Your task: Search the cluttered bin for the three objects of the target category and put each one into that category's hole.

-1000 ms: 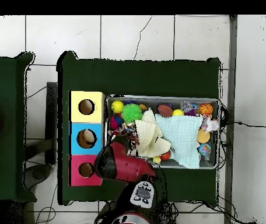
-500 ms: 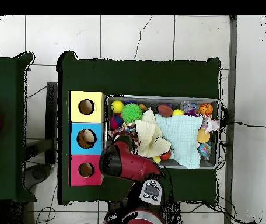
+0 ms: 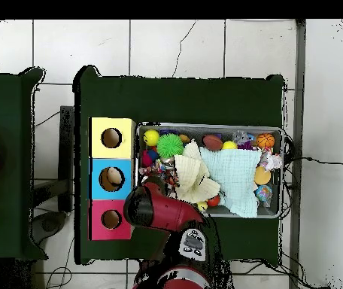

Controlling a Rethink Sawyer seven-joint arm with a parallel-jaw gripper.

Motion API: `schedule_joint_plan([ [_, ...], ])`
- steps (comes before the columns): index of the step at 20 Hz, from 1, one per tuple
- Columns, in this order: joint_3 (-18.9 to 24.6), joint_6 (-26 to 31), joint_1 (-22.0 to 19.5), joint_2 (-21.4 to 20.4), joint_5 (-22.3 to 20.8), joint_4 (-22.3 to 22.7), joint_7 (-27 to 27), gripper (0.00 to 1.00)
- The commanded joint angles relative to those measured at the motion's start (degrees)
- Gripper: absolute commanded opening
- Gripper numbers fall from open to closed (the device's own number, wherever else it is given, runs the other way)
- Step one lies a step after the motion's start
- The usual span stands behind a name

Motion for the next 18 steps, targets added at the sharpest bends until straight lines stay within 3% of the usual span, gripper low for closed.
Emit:
schedule_joint_plan([
  [1, 7.15, 9.64, -2.42, 0.04, 2.11, 0.14, 9.24, 1.0],
  [18, 8.7, 8.0, -4.07, 4.11, 0.99, -2.86, 7.89, 1.0],
])
